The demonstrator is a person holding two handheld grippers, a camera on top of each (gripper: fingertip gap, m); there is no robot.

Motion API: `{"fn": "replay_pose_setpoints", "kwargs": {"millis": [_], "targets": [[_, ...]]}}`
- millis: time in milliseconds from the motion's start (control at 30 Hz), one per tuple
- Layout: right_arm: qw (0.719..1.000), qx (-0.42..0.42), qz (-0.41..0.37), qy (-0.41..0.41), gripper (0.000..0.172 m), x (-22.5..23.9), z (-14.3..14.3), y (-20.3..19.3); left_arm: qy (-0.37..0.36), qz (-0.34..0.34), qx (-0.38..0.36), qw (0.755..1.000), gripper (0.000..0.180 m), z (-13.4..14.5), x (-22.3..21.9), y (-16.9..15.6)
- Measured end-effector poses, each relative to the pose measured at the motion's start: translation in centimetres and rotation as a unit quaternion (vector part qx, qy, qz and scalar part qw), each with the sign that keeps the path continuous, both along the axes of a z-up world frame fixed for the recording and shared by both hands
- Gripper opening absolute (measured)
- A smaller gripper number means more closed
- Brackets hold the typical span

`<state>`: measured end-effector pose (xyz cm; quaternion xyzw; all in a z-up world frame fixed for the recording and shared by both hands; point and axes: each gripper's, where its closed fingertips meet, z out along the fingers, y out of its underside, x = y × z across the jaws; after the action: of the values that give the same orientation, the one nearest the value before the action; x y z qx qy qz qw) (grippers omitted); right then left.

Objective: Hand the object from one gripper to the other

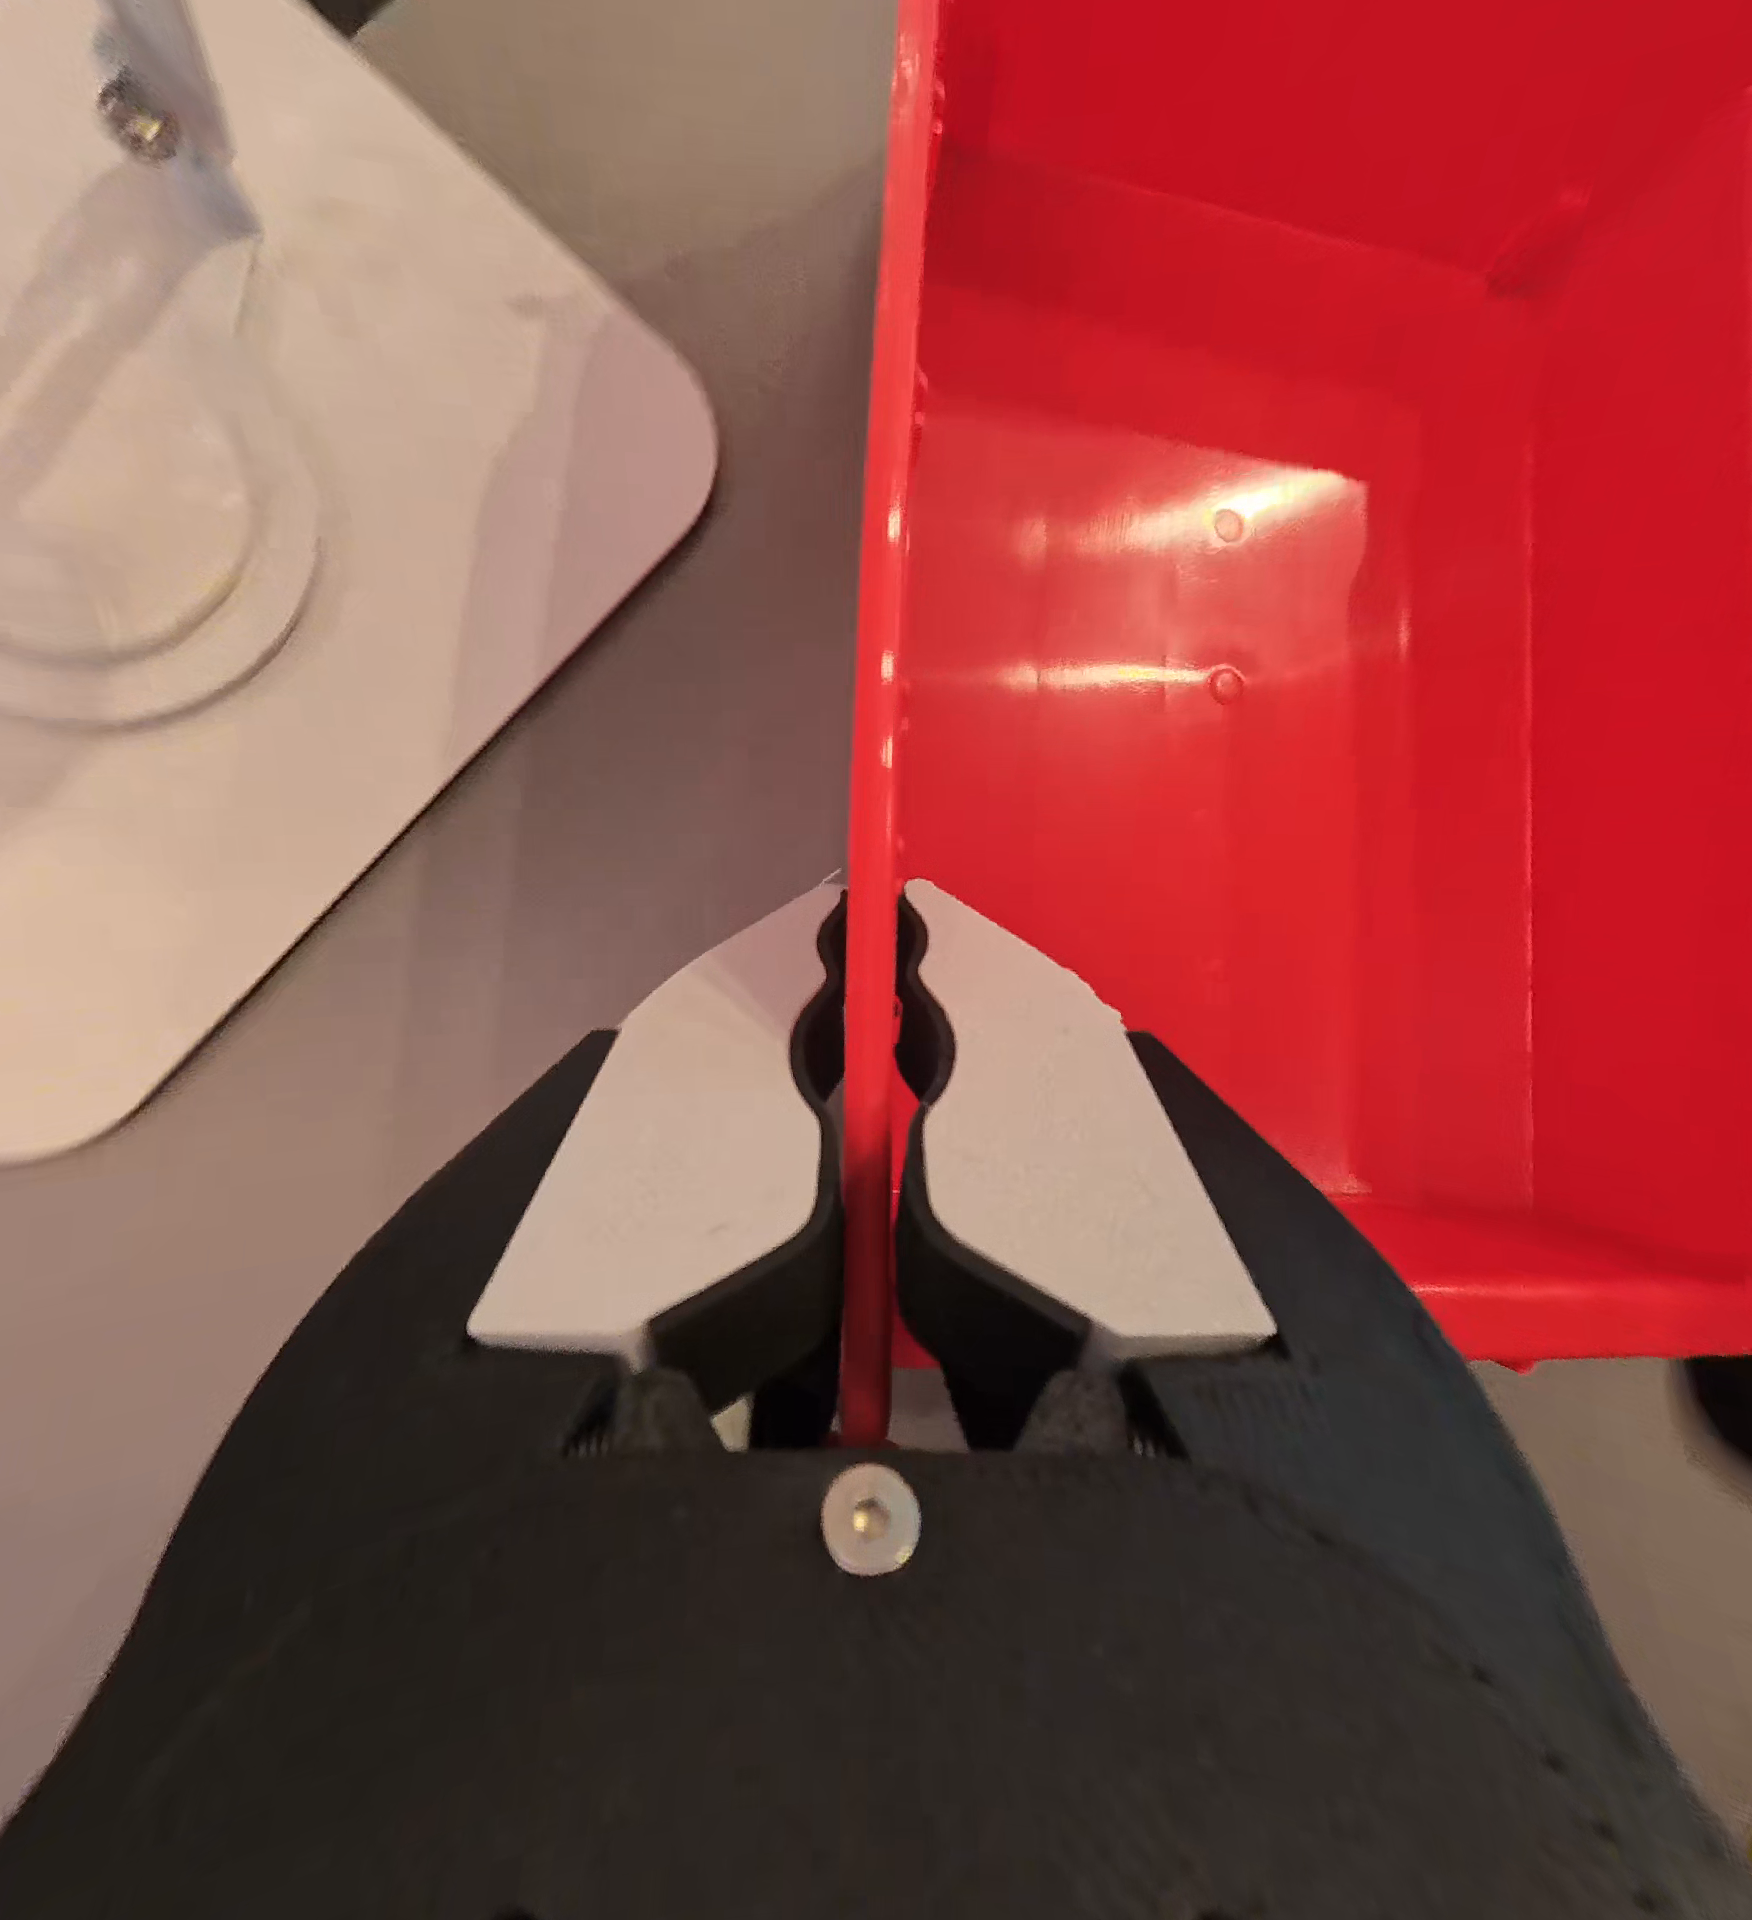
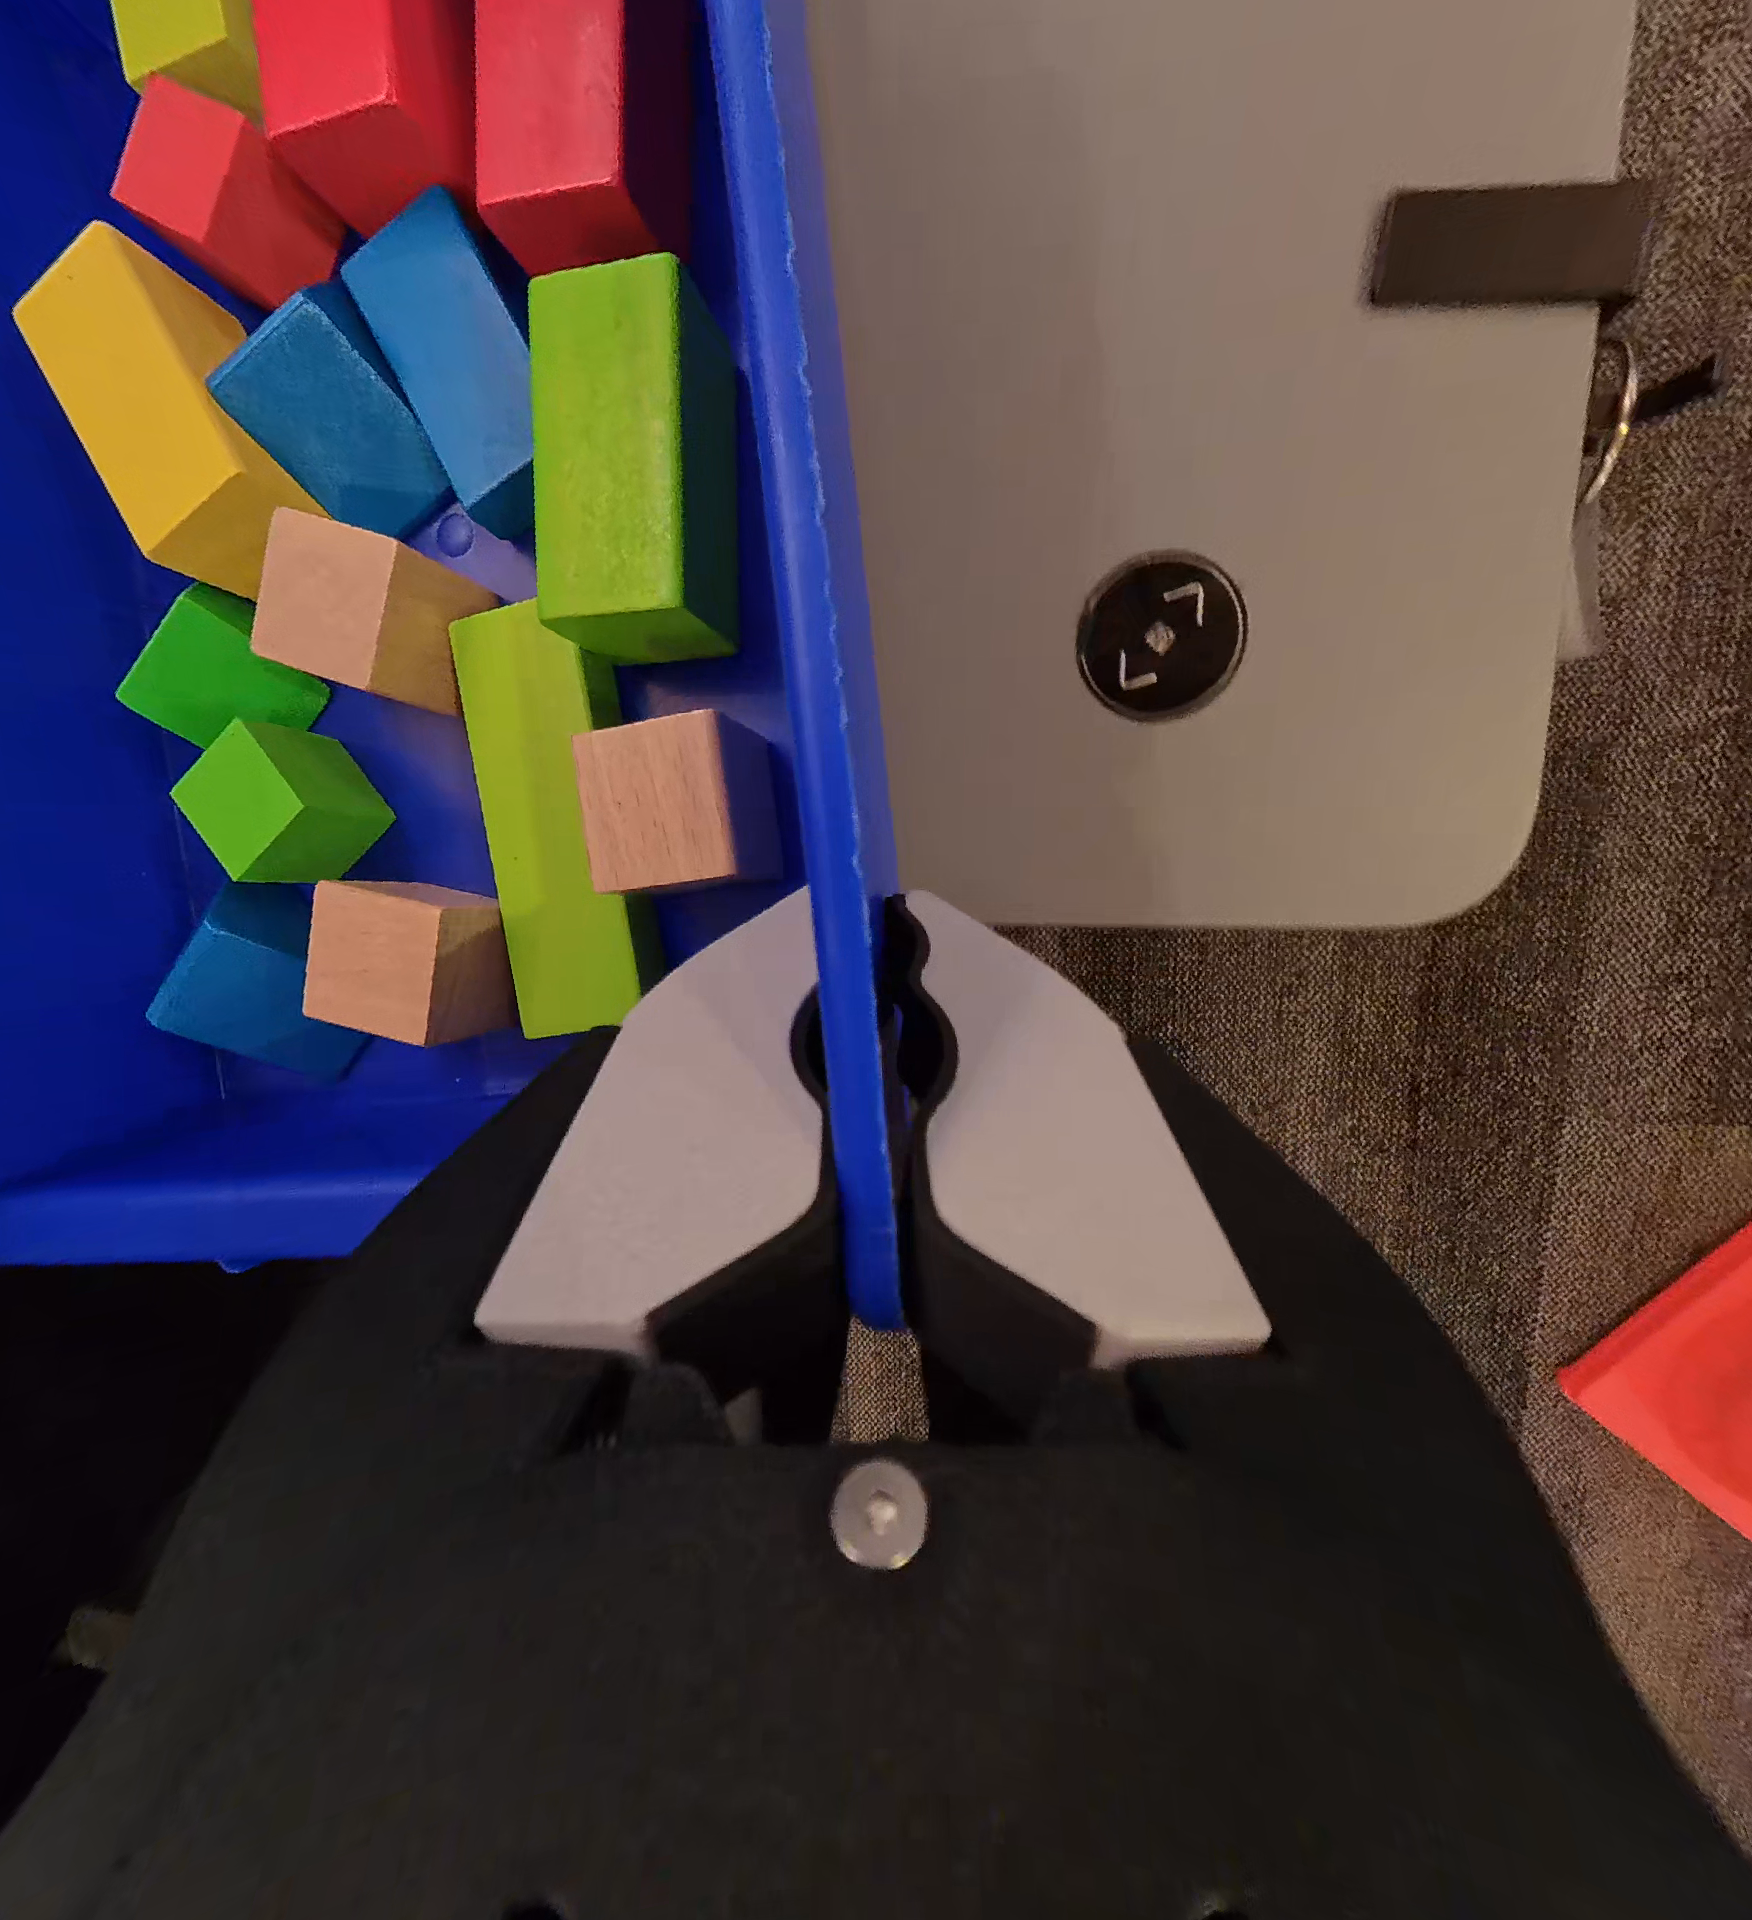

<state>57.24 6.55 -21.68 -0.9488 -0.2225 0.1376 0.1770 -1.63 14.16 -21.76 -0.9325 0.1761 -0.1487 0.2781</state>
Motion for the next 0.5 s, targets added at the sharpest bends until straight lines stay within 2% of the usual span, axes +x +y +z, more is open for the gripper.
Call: {"fn": "replay_pose_setpoints", "kwargs": {"millis": [233,400,500], "targets": [[1.0,0.015,-0.02,0.008,0.003,1.3,-0.7,-2.0,-0.013,0.062,0.011,0.998,0.006,-0.3,5.8,7.2],[1.0,0.023,-0.019,-0.001,0.003,1.1,-1.0,-2.7,-0.053,0.184,0.038,0.981,0.006,-0.5,7.4,12.4],[0.999,0.027,-0.017,-0.005,0.003,0.9,-1.2,-3.1,-0.096,0.258,0.045,0.96,0.013,-0.2,9.4,14.5]]}}
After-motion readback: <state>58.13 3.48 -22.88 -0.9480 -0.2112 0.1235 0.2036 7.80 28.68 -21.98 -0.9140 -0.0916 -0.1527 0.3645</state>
